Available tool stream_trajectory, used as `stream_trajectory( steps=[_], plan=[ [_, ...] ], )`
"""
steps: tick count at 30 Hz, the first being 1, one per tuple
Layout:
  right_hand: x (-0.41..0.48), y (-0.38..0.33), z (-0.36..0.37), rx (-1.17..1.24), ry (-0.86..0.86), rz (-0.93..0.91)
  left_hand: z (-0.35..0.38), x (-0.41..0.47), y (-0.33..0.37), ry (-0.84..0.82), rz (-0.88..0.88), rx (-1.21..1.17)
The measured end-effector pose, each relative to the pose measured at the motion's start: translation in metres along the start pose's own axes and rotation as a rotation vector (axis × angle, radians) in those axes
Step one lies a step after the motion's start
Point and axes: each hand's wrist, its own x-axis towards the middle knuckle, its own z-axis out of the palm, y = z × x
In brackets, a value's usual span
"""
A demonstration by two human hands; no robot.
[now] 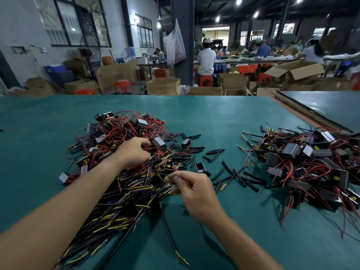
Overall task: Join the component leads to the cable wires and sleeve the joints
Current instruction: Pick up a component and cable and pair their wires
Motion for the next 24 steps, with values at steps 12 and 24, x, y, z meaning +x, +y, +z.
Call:
stream_trajectory(
  steps=[12,24],
  plan=[
    [-0.012,-0.006,-0.003,-0.043,-0.053,-0.175,0.025,0.024,0.013,0.004,-0.106,-0.483],
    [-0.013,0.000,0.002,-0.302,-0.177,-0.204,0.031,0.055,0.013,0.170,-0.170,-0.475]
  ],
)
